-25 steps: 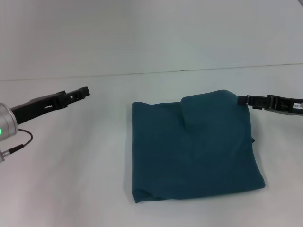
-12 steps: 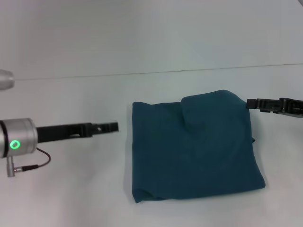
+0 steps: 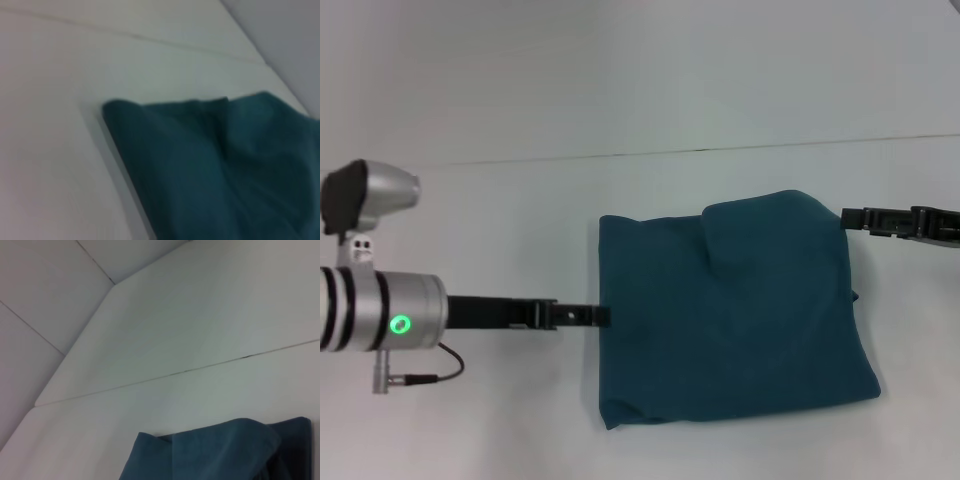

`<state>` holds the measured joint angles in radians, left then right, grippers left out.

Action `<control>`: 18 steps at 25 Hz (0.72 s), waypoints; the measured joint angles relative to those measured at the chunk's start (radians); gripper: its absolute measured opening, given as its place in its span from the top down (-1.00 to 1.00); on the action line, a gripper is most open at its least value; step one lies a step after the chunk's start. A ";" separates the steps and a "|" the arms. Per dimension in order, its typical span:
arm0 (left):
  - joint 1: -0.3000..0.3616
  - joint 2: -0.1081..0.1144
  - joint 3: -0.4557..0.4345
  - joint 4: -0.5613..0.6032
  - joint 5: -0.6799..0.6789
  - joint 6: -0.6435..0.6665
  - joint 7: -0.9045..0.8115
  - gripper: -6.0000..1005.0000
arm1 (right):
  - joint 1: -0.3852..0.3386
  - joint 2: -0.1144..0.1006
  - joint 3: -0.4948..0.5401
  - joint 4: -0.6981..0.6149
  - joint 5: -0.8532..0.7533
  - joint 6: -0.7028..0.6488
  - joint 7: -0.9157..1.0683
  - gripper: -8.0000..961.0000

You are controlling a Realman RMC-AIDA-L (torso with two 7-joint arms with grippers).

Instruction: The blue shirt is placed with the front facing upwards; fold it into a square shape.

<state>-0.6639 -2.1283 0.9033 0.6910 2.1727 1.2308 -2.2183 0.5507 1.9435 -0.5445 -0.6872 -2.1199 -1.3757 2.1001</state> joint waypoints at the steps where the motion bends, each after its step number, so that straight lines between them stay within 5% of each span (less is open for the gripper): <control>1: -0.004 -0.002 0.009 -0.006 0.001 0.000 -0.002 -0.81 | 0.000 0.000 0.000 0.000 0.000 0.000 -0.001 -0.68; 18: -0.047 -0.018 0.122 -0.070 0.011 -0.058 -0.027 -0.80 | -0.015 0.000 0.000 0.000 0.000 -0.003 -0.006 -0.68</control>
<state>-0.7110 -2.1461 1.0256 0.6212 2.1841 1.1728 -2.2451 0.5353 1.9435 -0.5446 -0.6872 -2.1199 -1.3789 2.0937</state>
